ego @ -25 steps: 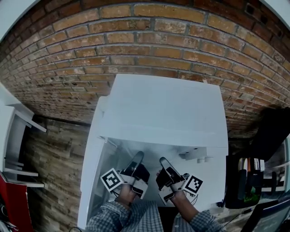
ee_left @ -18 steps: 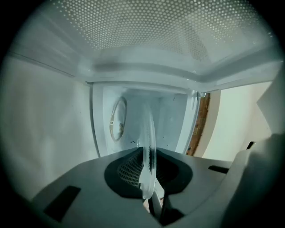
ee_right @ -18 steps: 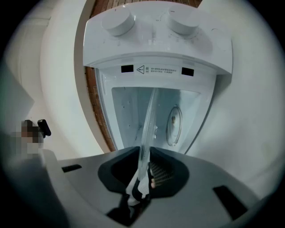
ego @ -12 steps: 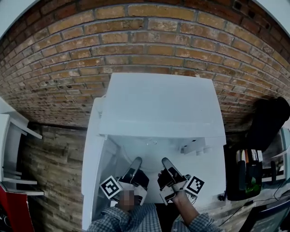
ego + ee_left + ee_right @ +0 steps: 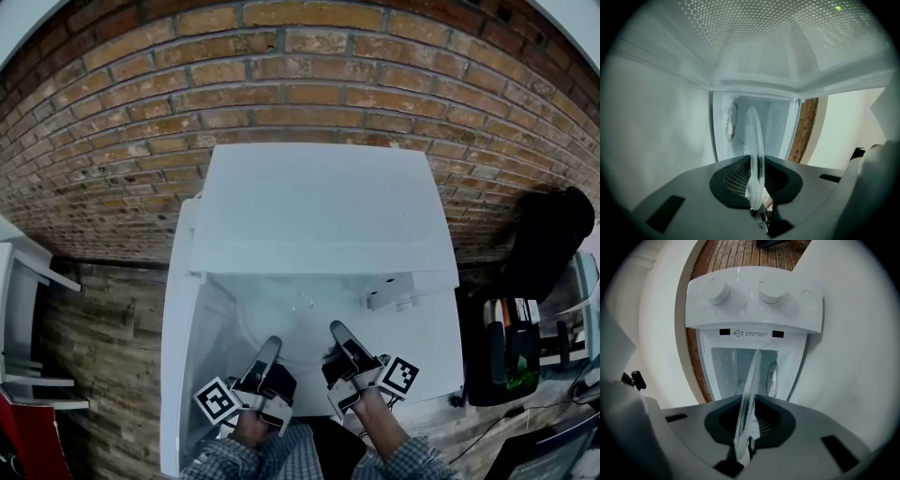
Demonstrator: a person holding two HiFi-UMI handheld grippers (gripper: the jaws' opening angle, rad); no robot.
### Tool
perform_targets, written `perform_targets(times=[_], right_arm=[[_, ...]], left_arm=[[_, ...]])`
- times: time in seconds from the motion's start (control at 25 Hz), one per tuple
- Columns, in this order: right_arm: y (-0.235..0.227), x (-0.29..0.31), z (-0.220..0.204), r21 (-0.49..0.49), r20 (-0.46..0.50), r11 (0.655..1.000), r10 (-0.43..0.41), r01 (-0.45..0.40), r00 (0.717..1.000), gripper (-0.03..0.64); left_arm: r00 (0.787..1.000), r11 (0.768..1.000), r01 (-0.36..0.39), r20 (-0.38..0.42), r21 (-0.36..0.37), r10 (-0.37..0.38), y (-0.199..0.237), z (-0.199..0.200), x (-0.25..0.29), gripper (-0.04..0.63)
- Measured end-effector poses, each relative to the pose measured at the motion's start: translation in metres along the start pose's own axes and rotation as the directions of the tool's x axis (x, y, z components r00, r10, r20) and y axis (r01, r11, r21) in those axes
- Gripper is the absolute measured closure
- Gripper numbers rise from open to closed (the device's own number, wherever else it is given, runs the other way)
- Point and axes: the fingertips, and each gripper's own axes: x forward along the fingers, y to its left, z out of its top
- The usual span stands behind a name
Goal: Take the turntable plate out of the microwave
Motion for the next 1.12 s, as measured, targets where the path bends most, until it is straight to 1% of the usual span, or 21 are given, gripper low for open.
perform_targets(times=[0.2,0.36,0.52,0.84,1.12], right_arm=[[0.003,-0.024,-0.01,0.01,-0.007,1.0,0.019,-0.019,1.0,0.571],[0.009,-0.052,-0.018,0.008,-0.008,1.0,0.019,-0.019,1.0,0.571],[0.016,-0.087,-0.029,-0.014,-0.018,1.0,0.027,-0.028,0.999,0.57],[0.026,-0.162,-0.048,-0.016,-0.017,0.999,0.039,-0.039,0.999,0.569],[0.032,-0.205,-0.059,-0.009,0.009,0.999,0.043,-0.043,0.999,0.569]], left_arm=[[1.0,1.0,0.011,-0.012,0.028,-0.01,-0.007,-0.017,-0.017,0.548],[1.0,0.999,0.019,0.004,0.035,-0.019,-0.013,-0.039,-0.039,0.548],[0.999,0.998,0.04,0.009,0.049,-0.04,-0.021,-0.065,-0.064,0.548],[0.999,0.998,0.047,0.011,0.046,-0.048,-0.029,-0.124,-0.115,0.548],[0.999,0.998,0.052,-0.01,0.046,-0.051,-0.035,-0.156,-0.14,0.548]])
